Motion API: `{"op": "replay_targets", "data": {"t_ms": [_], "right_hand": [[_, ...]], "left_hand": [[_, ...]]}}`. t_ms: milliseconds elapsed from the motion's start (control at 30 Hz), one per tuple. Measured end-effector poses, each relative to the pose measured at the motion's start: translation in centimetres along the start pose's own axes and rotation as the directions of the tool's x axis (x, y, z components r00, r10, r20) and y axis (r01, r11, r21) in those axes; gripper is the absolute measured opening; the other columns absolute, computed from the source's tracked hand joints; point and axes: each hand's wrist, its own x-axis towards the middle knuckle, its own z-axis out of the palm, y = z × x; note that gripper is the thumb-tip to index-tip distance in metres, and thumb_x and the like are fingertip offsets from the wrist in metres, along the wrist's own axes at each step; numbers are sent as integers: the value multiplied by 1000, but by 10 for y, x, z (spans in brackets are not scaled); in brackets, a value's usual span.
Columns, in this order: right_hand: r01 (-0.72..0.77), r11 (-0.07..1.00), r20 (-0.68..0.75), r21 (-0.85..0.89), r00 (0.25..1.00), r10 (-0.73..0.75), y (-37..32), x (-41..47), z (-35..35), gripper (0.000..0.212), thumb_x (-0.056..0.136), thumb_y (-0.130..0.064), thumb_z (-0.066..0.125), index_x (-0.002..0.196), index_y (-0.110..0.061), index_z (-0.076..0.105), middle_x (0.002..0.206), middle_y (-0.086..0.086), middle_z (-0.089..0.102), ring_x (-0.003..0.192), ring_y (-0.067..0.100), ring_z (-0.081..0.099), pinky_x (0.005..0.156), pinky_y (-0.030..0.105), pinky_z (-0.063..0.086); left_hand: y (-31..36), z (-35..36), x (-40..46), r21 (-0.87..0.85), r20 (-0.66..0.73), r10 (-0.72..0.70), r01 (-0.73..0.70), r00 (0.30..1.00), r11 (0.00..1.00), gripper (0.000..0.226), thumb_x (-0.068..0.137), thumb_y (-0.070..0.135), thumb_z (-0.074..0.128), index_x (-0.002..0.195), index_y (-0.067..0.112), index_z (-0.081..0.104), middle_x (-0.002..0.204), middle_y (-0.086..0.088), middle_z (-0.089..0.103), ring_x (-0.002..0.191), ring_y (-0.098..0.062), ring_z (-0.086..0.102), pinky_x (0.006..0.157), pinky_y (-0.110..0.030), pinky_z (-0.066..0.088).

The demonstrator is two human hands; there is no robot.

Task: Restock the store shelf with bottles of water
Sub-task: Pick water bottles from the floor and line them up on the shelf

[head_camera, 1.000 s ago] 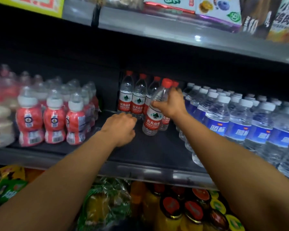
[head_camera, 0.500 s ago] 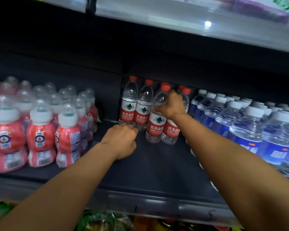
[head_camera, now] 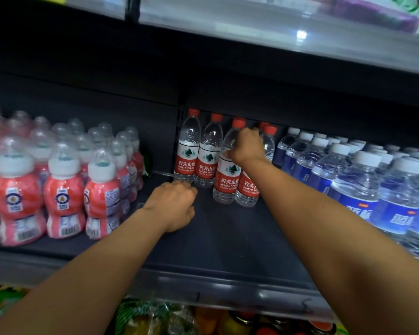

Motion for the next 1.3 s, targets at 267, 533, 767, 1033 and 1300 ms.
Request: {"op": "replay_targets", "data": {"t_ms": [267,533,767,1033,1300], "right_hand": [[30,1000,1,6,1000,-30,10,-22,-12,44,81,-17,77,116,-1,56,127,19,53,114,34,55,96,37,47],[294,952,214,-88,939,-270,17,-109,-44,38,87,-27,66,119,-7,55,120,14,59,107,32,58,85,37,50],[415,906,330,-81,869,-369,31,-235,-75,40,93,-28,55,130,-11,51,130,12,53,120,33,48,92,42,47],[308,951,371,15,882,-291,61,-393,-77,28,89,-22,53,116,-13,59,117,12,60,109,35,54,84,41,49],[137,990,575,30,808,-129,99,-546,-31,25,91,-18,49,112,-8,59,113,16,61,105,38,56,83,41,44]], "left_hand": [[5,-12,-10,26,12,-16,15,1000,1000,32,94,30,46,120,12,52,125,-7,52,117,-26,49,93,-36,41],[29,-49,-46,15,-40,-14,14,999,1000,32,93,28,49,119,11,53,123,-8,54,116,-27,51,91,-38,45],[75,-64,-129,41,25,8,-9,1000,999,30,95,29,47,118,11,52,121,-8,53,115,-27,49,87,-38,42],[140,-24,-250,-80,144,38,-26,989,996,27,88,28,49,109,13,56,118,-10,58,111,-32,56,86,-41,50],[194,65,-360,-151,438,88,-23,895,988,30,93,25,44,120,13,52,123,-10,56,111,-30,55,82,-38,48]]}}
